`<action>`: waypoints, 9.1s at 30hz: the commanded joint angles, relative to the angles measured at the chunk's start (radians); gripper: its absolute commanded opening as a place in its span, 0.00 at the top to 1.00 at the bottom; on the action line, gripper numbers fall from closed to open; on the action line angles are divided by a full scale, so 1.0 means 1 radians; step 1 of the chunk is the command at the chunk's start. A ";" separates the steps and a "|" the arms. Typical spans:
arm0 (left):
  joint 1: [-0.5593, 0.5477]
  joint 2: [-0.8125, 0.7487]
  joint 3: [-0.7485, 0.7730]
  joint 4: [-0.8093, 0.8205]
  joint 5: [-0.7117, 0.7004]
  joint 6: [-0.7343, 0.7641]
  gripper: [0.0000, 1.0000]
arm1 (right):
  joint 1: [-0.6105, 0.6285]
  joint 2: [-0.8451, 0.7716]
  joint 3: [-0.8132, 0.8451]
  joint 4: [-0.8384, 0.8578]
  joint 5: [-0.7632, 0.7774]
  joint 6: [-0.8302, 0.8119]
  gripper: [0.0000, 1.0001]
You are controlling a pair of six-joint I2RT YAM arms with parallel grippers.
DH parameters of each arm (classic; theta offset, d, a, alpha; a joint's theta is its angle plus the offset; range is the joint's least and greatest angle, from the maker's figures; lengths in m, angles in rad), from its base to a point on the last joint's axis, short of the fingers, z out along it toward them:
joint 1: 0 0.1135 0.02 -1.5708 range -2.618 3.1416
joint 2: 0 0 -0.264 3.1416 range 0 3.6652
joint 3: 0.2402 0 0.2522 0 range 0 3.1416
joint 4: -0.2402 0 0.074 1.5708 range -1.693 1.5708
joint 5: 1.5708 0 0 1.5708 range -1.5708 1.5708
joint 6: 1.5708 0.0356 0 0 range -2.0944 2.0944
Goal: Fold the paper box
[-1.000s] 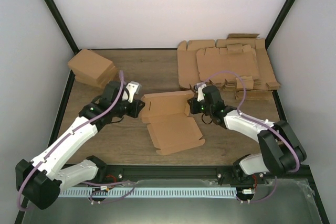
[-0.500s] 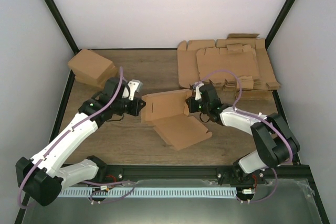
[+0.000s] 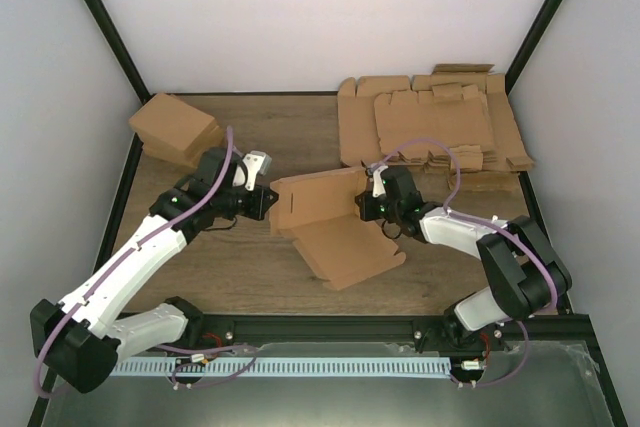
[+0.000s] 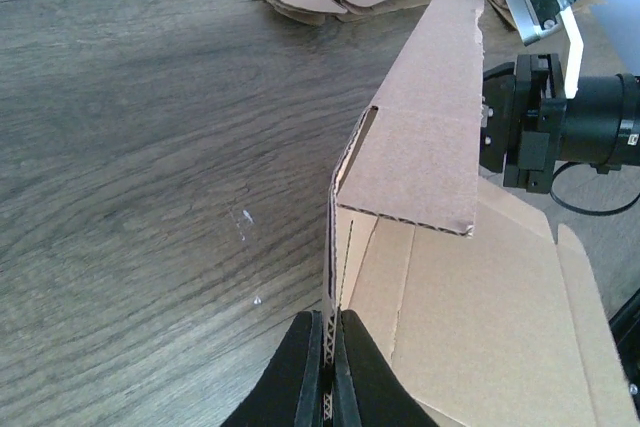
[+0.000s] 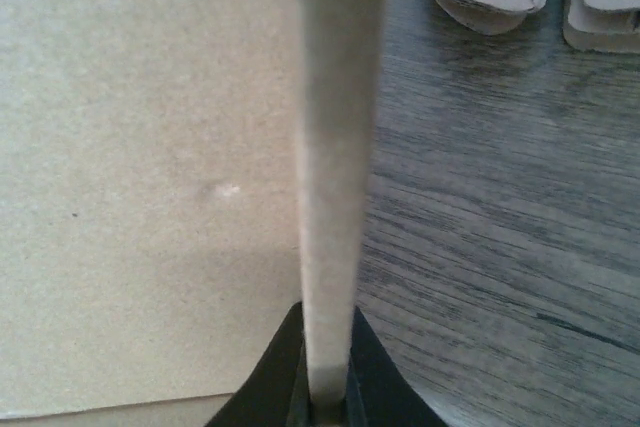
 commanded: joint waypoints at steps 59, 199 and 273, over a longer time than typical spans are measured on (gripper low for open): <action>-0.002 0.239 0.577 -0.423 -0.138 0.286 0.92 | 0.239 -0.399 0.053 0.164 0.165 -0.524 0.00; 0.214 0.058 -0.180 0.530 0.609 -0.176 0.07 | 0.496 -0.100 -0.165 0.424 0.864 -0.076 0.99; 0.221 0.165 -0.234 0.705 0.552 -0.432 0.49 | 0.539 -0.022 -0.064 0.319 0.939 -0.090 0.99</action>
